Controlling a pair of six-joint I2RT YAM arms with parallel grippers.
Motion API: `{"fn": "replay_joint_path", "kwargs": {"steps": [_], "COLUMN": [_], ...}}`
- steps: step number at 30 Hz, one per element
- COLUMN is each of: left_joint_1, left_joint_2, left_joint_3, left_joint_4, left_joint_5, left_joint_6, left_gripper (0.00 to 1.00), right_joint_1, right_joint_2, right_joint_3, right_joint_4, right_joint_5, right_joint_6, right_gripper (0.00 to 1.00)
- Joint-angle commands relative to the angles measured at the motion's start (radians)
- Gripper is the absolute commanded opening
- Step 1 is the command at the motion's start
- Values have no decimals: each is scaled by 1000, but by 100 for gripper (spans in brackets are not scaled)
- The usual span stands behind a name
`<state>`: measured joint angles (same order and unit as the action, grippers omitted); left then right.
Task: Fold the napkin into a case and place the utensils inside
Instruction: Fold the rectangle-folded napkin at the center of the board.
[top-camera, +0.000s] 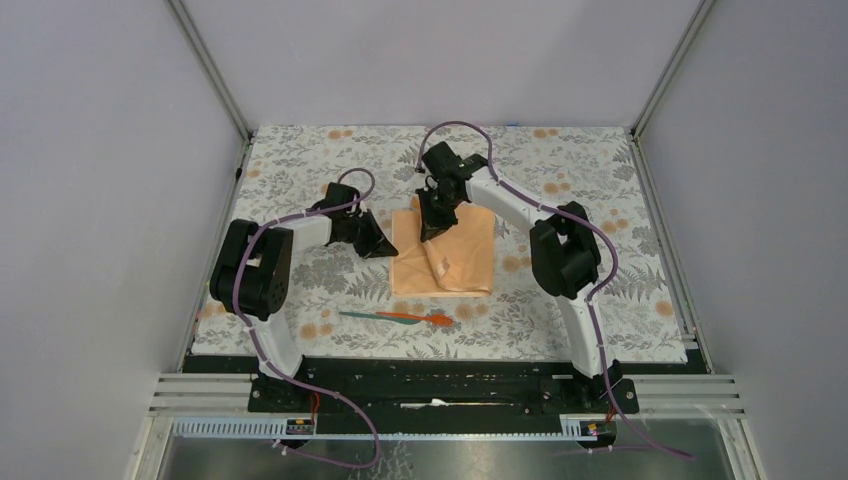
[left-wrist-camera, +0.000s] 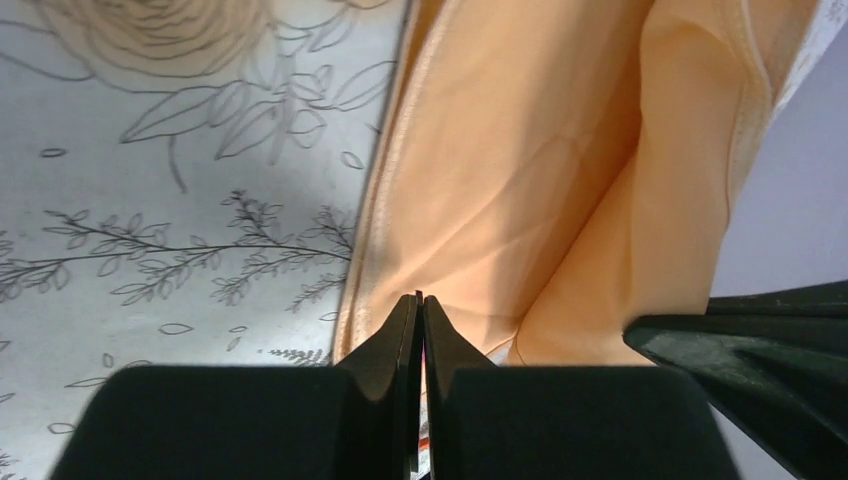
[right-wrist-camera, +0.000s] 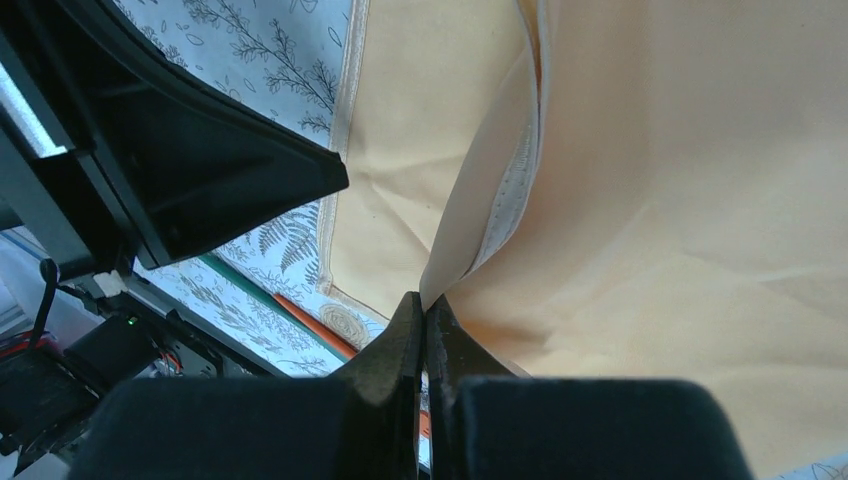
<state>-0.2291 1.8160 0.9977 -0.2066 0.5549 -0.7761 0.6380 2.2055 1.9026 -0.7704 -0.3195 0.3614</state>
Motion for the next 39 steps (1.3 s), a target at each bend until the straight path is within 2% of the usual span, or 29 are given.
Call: {"fn": "replay_joint_path", "kwargs": {"steps": [1, 3, 14, 38, 39], "left_joint_1": [5, 4, 5, -2, -4], "left_joint_2": [32, 49, 69, 26, 22], "left_joint_3": [-16, -23, -41, -37, -36], "left_joint_4": [28, 24, 17, 6, 6], "left_joint_5": [-64, -76, -122, -149, -149], "left_joint_6": [10, 3, -15, 5, 7], "left_gripper": [3, 0, 0, 0, 0], "right_joint_1": [16, 26, 65, 65, 65], "right_joint_2": [-55, -55, -13, 67, 71], "right_joint_3": [-19, -23, -21, 30, 33], "right_joint_4": [29, 36, 87, 102, 105], "right_joint_5": [-48, -54, -89, -38, -56], "right_joint_6": [16, 23, 56, 81, 82], "right_gripper": [0, 0, 0, 0, 4]}}
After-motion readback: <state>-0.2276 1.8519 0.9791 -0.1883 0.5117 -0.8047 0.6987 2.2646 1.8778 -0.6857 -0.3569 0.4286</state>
